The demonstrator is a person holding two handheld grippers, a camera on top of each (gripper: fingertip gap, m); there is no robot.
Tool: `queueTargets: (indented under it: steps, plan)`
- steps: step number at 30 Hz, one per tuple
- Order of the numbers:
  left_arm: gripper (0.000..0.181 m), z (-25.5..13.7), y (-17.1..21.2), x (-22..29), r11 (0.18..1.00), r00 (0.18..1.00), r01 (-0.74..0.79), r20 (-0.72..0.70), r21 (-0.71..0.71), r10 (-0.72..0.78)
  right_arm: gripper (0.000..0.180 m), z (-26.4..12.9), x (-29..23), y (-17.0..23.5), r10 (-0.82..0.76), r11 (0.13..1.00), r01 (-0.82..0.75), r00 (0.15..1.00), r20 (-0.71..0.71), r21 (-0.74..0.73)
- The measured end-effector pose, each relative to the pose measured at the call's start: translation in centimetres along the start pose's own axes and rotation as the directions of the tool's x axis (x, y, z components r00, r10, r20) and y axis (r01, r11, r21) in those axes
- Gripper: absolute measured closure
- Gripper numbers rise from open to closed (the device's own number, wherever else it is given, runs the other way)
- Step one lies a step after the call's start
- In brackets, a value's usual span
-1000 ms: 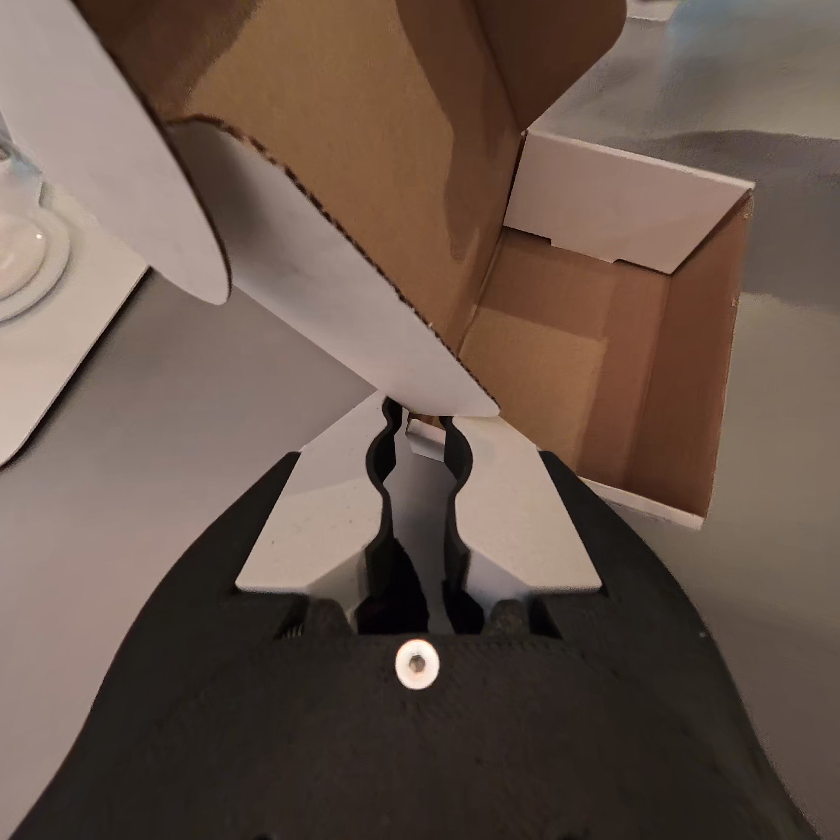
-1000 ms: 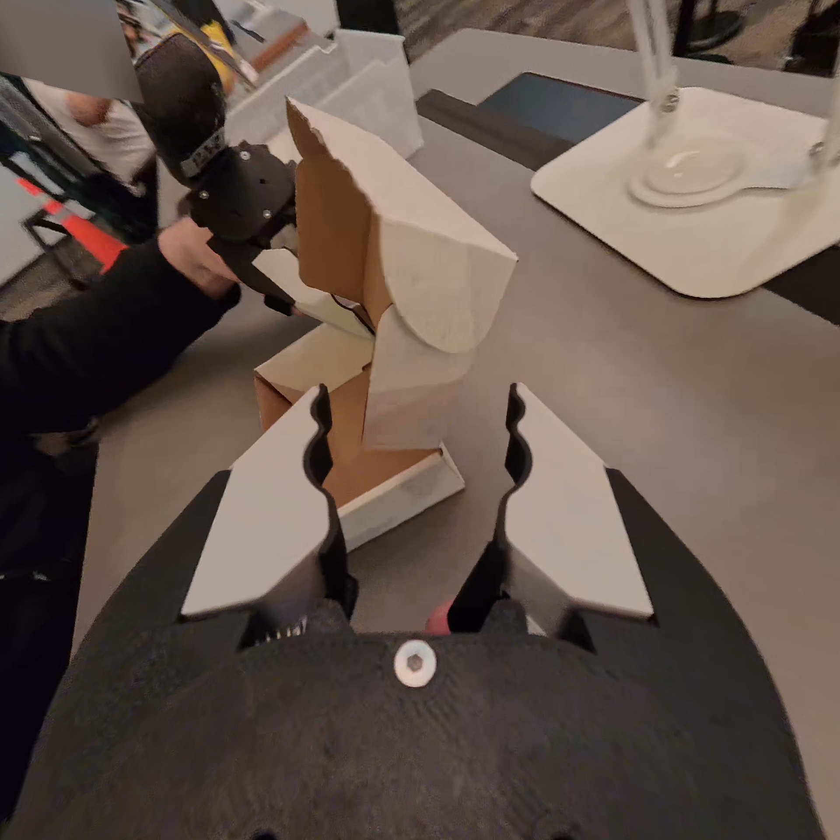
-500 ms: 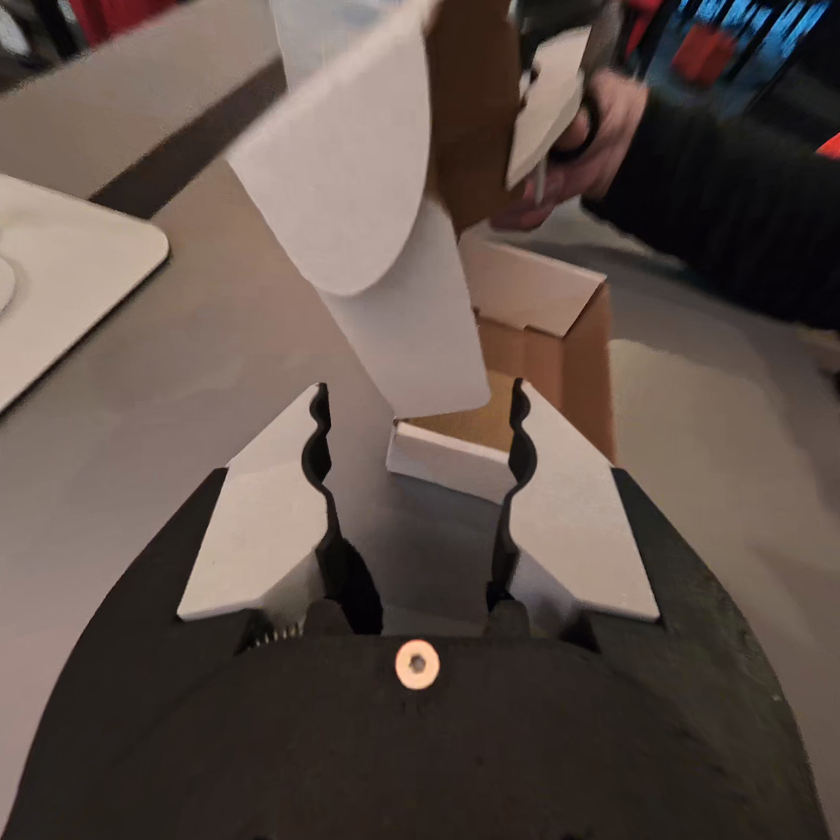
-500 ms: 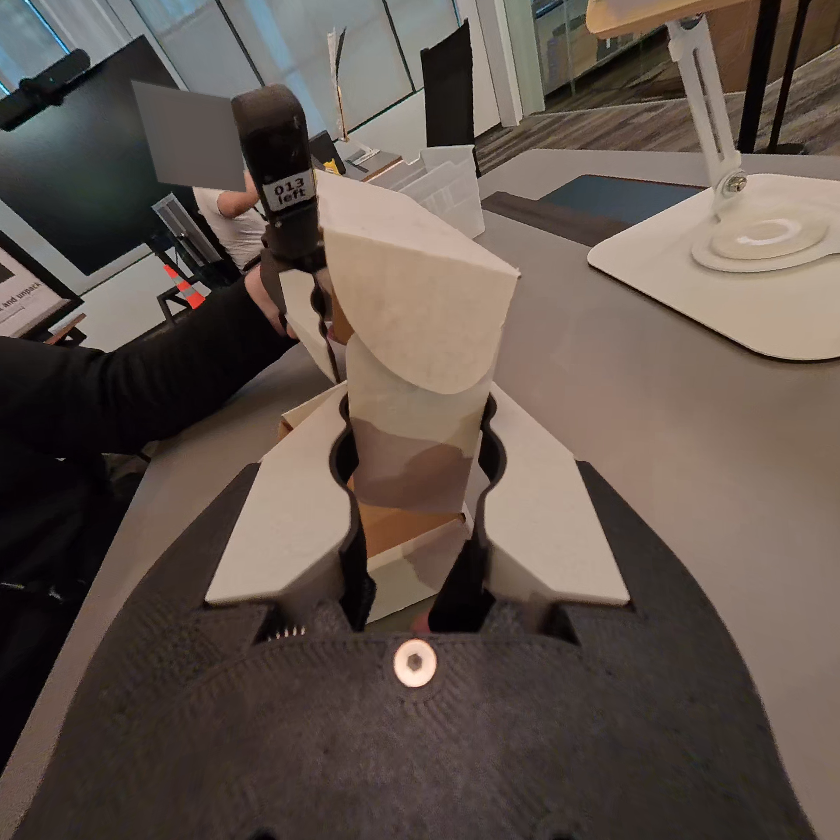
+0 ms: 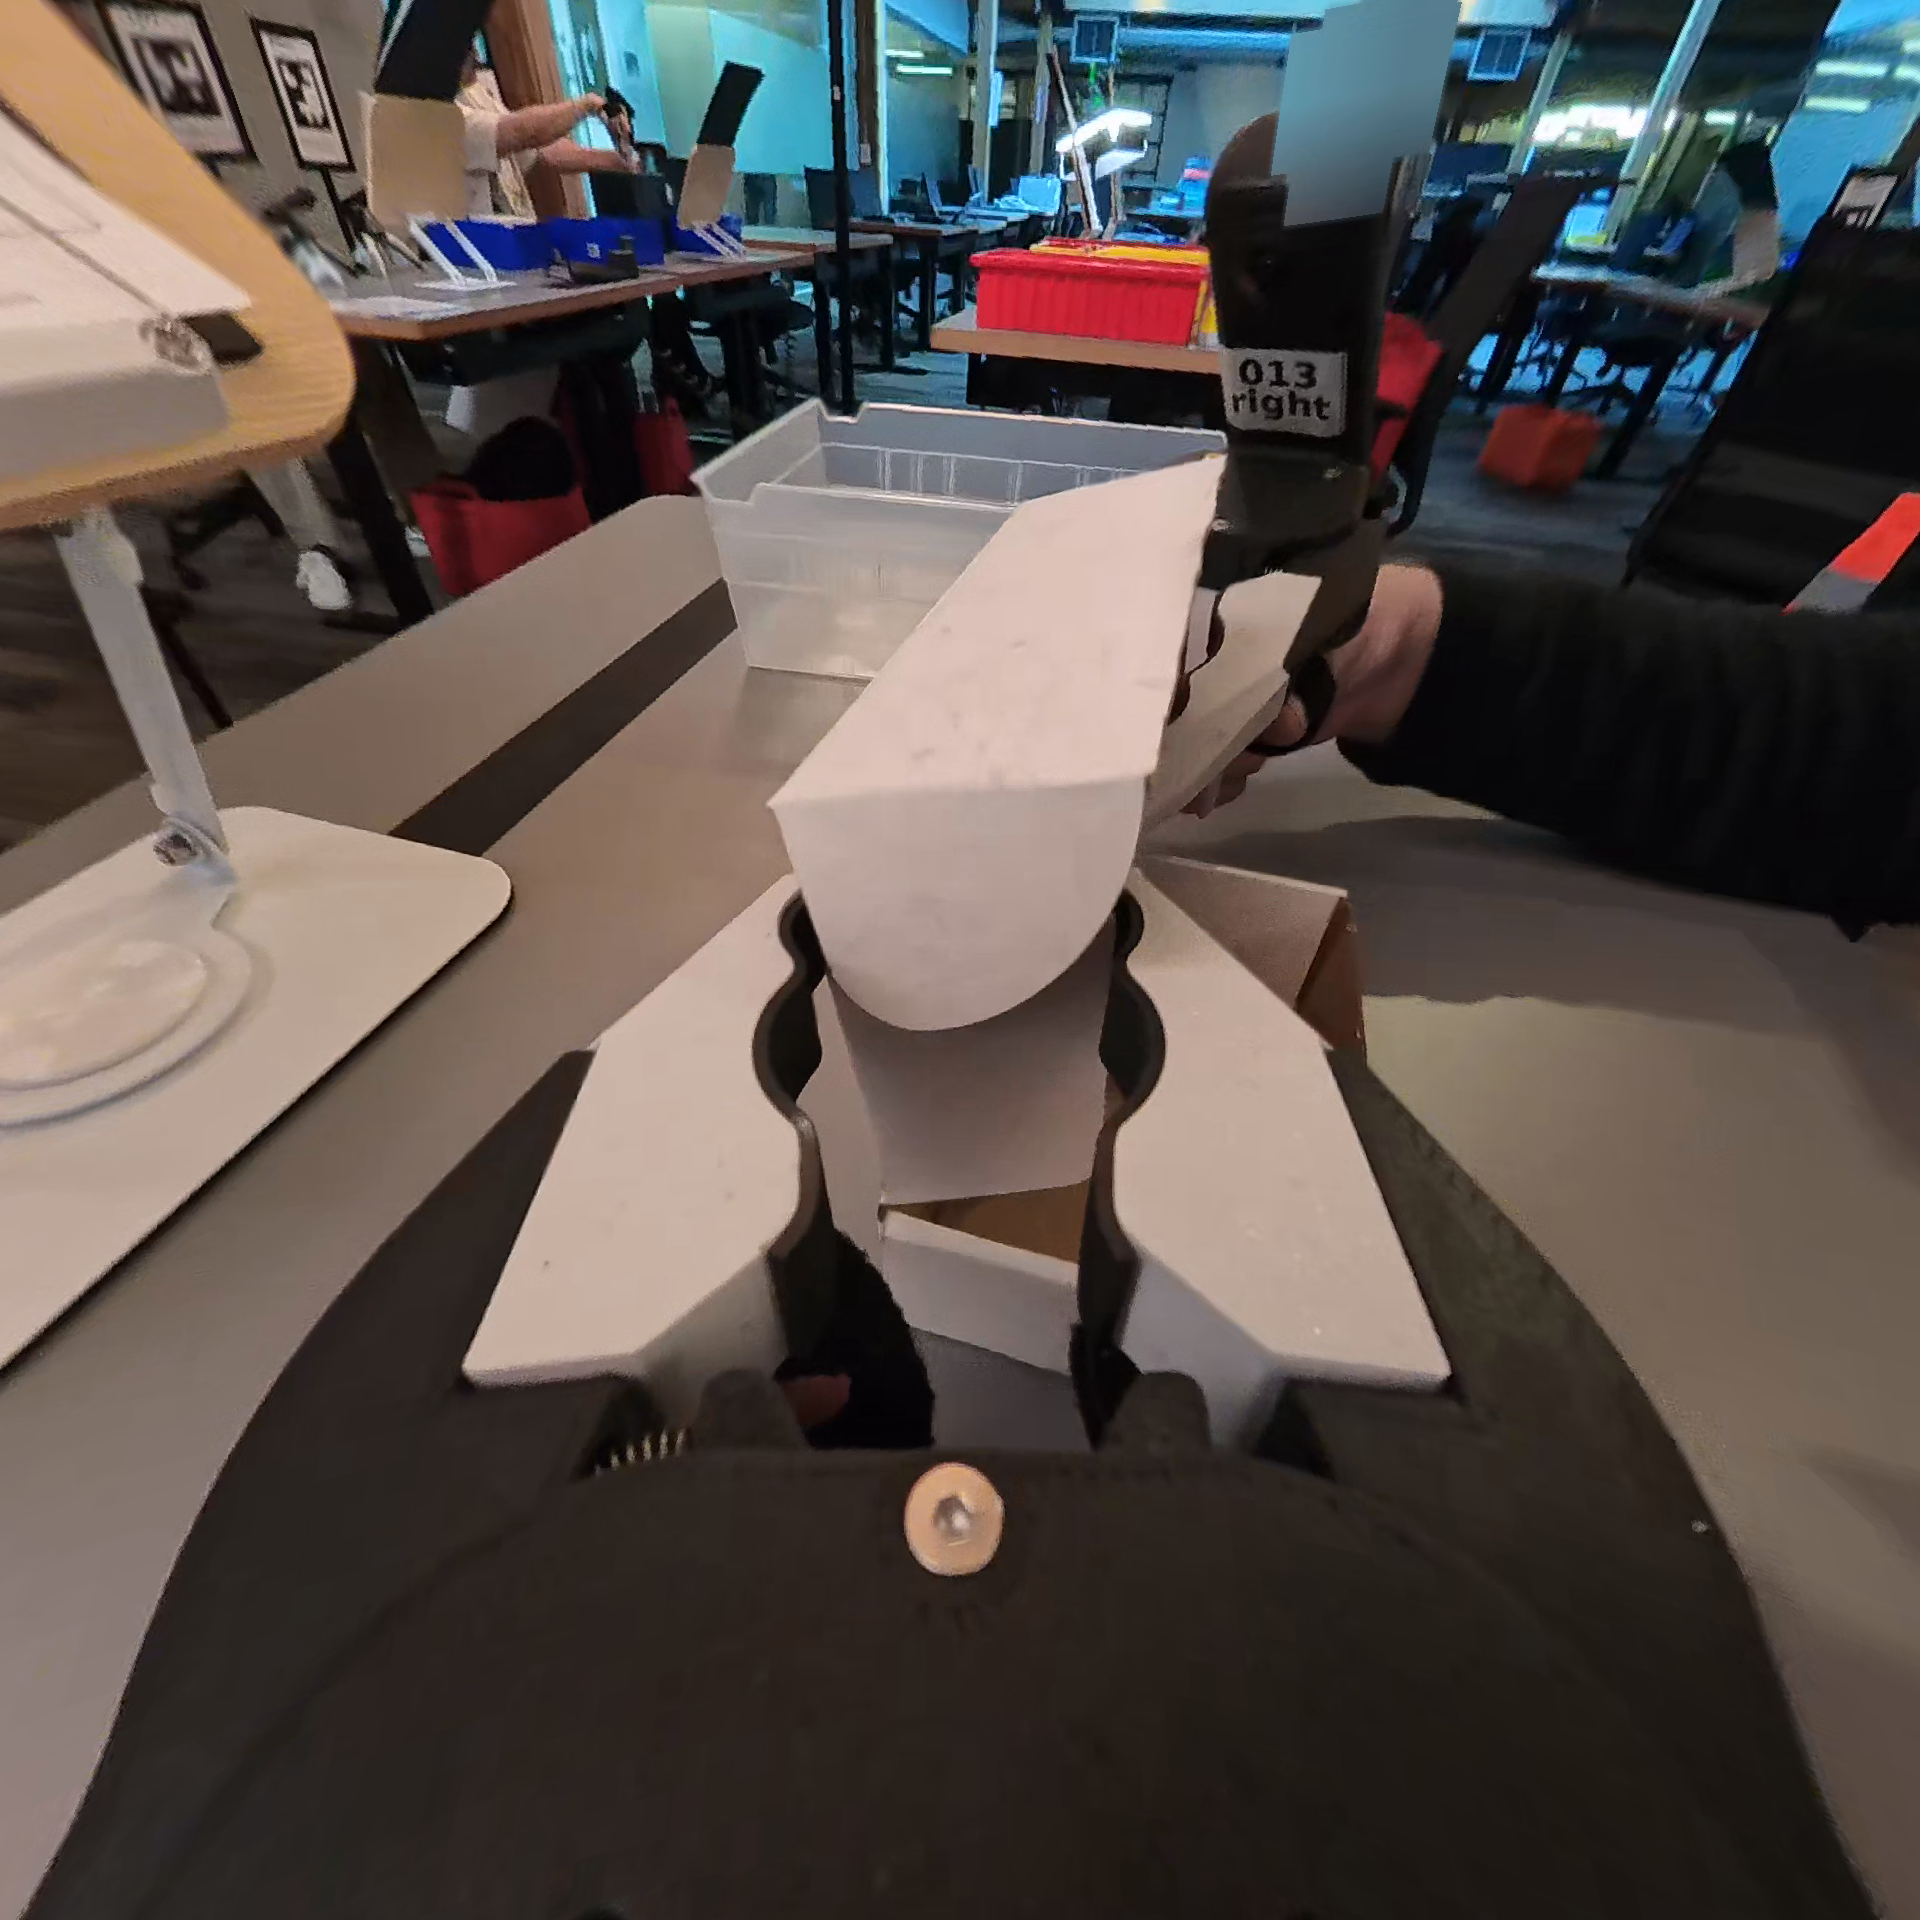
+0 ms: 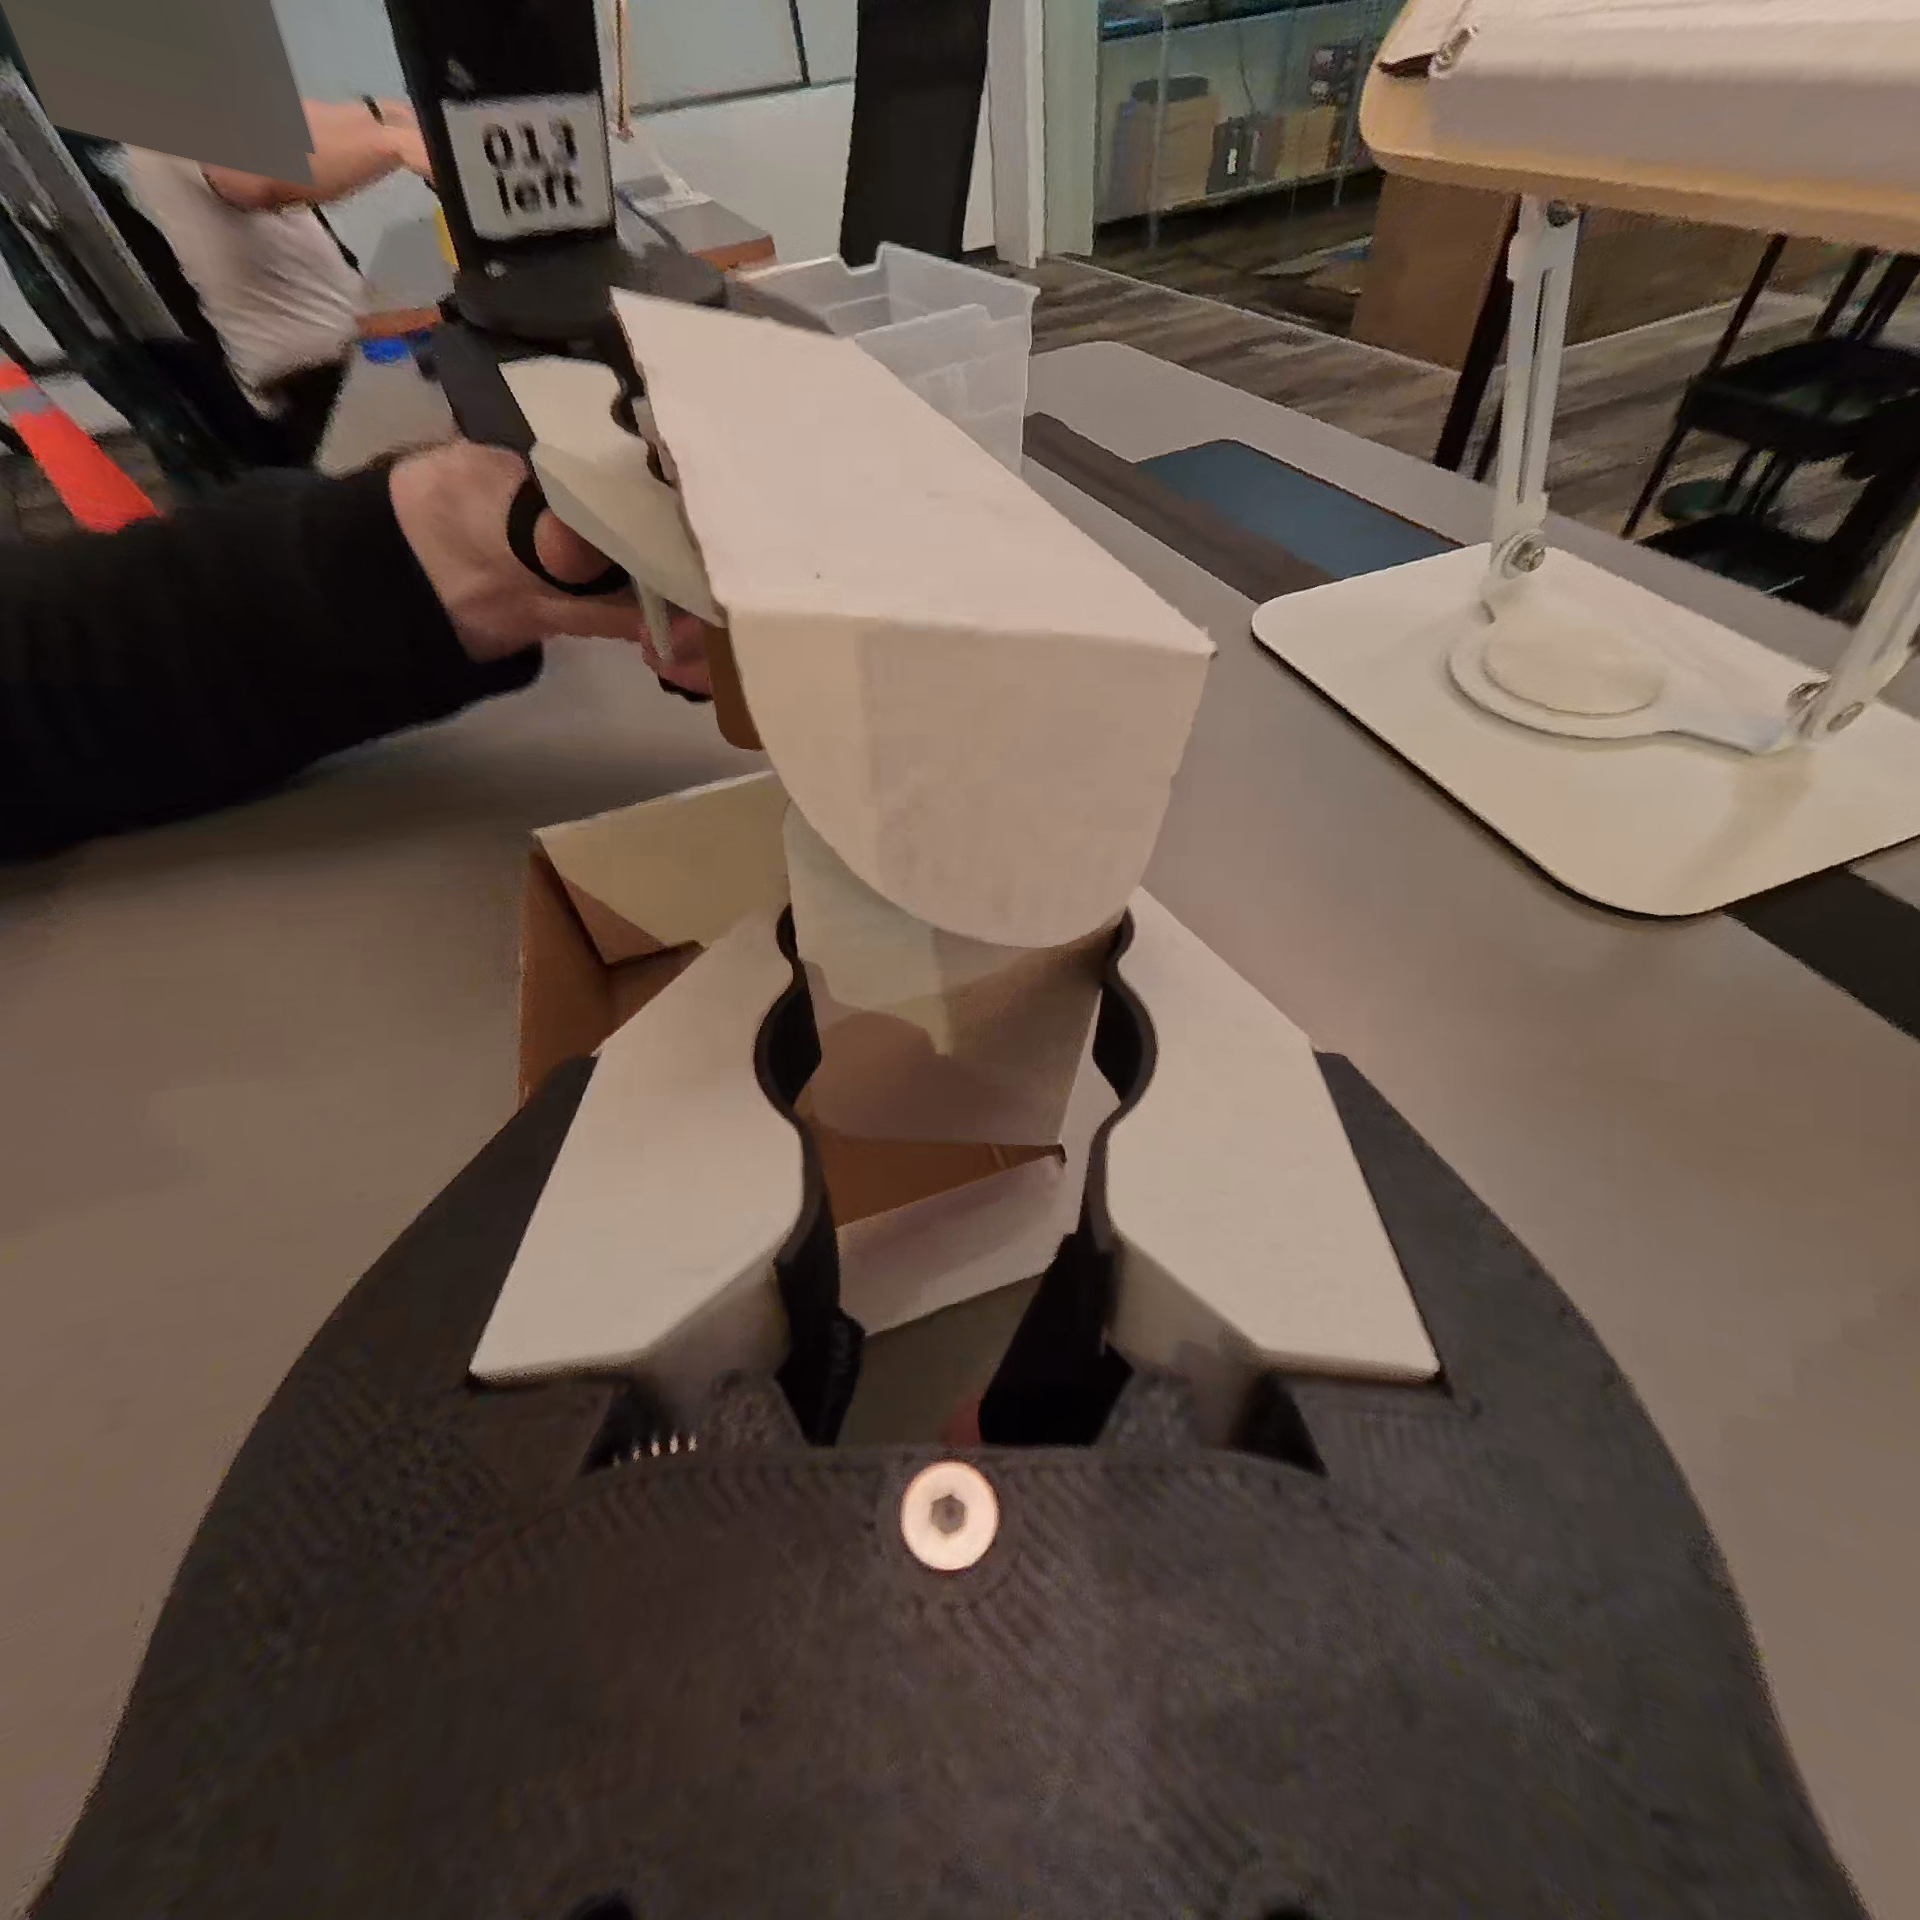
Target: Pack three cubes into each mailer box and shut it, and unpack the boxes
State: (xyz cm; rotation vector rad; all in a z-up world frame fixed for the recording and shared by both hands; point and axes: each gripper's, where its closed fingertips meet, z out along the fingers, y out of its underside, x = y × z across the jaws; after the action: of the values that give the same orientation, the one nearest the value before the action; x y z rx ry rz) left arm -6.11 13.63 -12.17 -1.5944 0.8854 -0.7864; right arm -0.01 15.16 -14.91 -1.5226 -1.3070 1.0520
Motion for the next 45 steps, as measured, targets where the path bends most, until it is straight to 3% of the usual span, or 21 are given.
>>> queueTargets:
  steps: [4, 7, 12, 16, 20, 22, 24, 26, 28, 32, 34, 37, 42, 45]
  plan:
    - [0.13, -0.2, 1.4, 1.8, 0.98, 0.979, -0.193, 0.066, -0.043, 0.195, 0.128, -0.1, -1.4, 1.6, -0.19, 0.977, 0.182, 0.98, -0.064, -0.112]
    - [0.129, -0.3, 2.8, 3.1, 0.922, 0.923, -0.366, 0.075, -0.126, 0.376, 0.123, -0.2, -2.7, 3.0, -0.308, 0.937, 0.294, 0.95, -0.048, -0.187]
    - [0.129, -0.4, 4.0, 4.4, 0.861, 0.875, -0.464, 0.044, -0.21, 0.482, 0.113, -1.1, -4.4, 4.6, -0.333, 0.894, 0.331, 0.942, 0.044, -0.304]
    - [0.125, -0.3, 4.8, 4.9, 0.83, 0.859, -0.485, 0.031, -0.275, 0.511, 0.088, -2.9, -6.6, 5.5, -0.269, 0.885, 0.304, 0.952, 0.146, -0.354]
    - [0.125, -0.1, 5.1, 5.2, 0.789, 0.834, -0.511, 0.027, -0.343, 0.551, 0.089, -5.5, -6.4, 5.5, -0.304, 0.849, 0.316, 0.948, 0.098, -0.424]
    - [0.122, 0.1, 5.4, 5.4, 0.766, 0.821, -0.529, 0.009, -0.365, 0.571, 0.081, -6.7, -6.6, 5.3, -0.284, 0.857, 0.289, 0.956, 0.077, -0.427]
    - [0.117, 0.4, 5.7, 6.0, 0.762, 0.824, -0.533, -0.021, -0.368, 0.566, 0.082, -7.1, -7.4, 4.0, -0.308, 0.883, 0.308, 0.95, 0.059, -0.354]
    - [0.117, 0.5, 5.8, 6.1, 0.749, 0.813, -0.549, -0.03, -0.371, 0.581, 0.082, -6.9, -7.7, 2.7, -0.425, 0.855, 0.4, 0.905, -0.004, -0.33]
    - [0.114, 0.6, 5.9, 6.5, 0.751, 0.819, -0.547, -0.048, -0.37, 0.572, 0.083, -6.3, -8.3, 2.3, -0.51, 0.813, 0.469, 0.86, -0.031, -0.345]
    - [0.111, 0.6, 6.2, 6.9, 0.749, 0.82, -0.549, -0.064, -0.371, 0.569, 0.11, -4.5, -7.7, 4.0, -0.63, 0.697, 0.543, 0.776, -0.038, -0.469]
    - [0.11, 0.4, 6.3, 7.0, 0.749, 0.823, -0.545, -0.067, -0.375, 0.565, 0.109, -4.3, -7.9, 4.1, -0.612, 0.712, 0.528, 0.79, -0.039, -0.463]
    - [0.11, 0.3, 6.2, 7.7, 0.734, 0.805, -0.573, -0.085, -0.364, 0.587, 0.108, -4.7, -8.3, 4.7, -0.645, 0.667, 0.55, 0.764, -0.02, -0.502]
    - [0.106, -0.2, 6.1, 8.4, 0.75, 0.823, -0.558, -0.125, -0.355, 0.554, 0.107, -5.0, -8.7, 4.2, -0.54, 0.76, 0.488, 0.842, 0.002, -0.43]
    - [0.08, -0.6, 5.4, 9.6, 0.818, 0.874, -0.485, -0.174, -0.309, 0.453, 0.104, -5.0, -8.9, 4.4, -0.479, 0.786, 0.442, 0.877, 0.025, -0.433]
